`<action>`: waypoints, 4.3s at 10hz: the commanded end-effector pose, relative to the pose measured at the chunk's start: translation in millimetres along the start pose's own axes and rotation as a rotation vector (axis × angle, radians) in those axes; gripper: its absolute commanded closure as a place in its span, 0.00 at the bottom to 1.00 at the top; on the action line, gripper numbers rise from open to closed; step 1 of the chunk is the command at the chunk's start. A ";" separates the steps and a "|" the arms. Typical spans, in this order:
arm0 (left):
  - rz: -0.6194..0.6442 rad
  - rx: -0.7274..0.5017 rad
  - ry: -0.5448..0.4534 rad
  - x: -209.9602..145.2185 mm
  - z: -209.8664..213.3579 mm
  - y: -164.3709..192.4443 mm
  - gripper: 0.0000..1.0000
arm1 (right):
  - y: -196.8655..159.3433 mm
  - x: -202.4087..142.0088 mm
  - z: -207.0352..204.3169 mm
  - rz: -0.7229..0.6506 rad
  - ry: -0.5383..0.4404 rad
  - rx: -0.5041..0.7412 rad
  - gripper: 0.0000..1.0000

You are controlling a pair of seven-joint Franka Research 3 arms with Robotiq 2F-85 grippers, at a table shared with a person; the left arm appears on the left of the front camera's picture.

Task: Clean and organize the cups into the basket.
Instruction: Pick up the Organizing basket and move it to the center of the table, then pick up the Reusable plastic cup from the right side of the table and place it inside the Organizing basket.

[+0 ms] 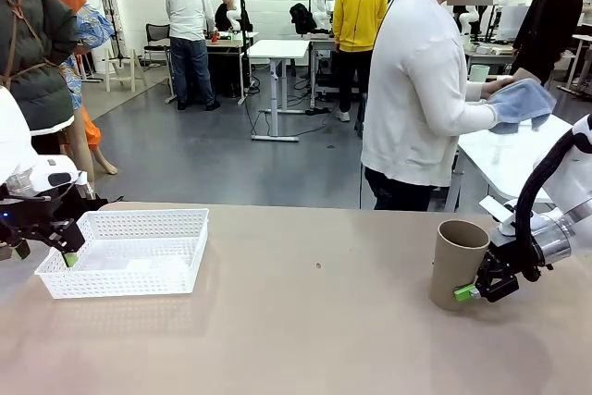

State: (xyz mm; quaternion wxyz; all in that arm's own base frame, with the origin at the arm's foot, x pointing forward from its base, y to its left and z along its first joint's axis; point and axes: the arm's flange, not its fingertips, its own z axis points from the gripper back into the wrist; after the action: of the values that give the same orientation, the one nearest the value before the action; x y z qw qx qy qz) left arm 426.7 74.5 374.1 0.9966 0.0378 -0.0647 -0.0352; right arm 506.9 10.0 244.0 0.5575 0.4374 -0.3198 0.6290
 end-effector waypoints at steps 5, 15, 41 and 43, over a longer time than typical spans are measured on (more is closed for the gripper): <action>0.027 0.003 0.025 16.1 -28.0 2.1 0.00 | -4.6 -2.1 -2.5 0.002 -0.008 0.010 0.00; 0.036 0.007 0.027 17.8 -25.8 3.8 1.00 | -5.0 -2.6 -3.7 -0.005 -0.014 0.052 0.78; 0.104 0.064 -0.015 -23.7 61.6 -337.9 1.00 | 161.6 189.8 104.7 0.021 -0.072 -0.287 0.78; 0.123 0.071 -0.013 -17.3 51.5 -353.9 1.00 | 161.6 189.8 104.7 0.021 -0.072 -0.287 0.78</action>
State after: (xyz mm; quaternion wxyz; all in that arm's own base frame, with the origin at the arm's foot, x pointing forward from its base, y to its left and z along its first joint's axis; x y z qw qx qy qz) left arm 372.3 -266.6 396.2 0.9958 0.0596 -0.0682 0.0098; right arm 368.9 -32.3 473.7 0.6016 0.3733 -0.4276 0.5620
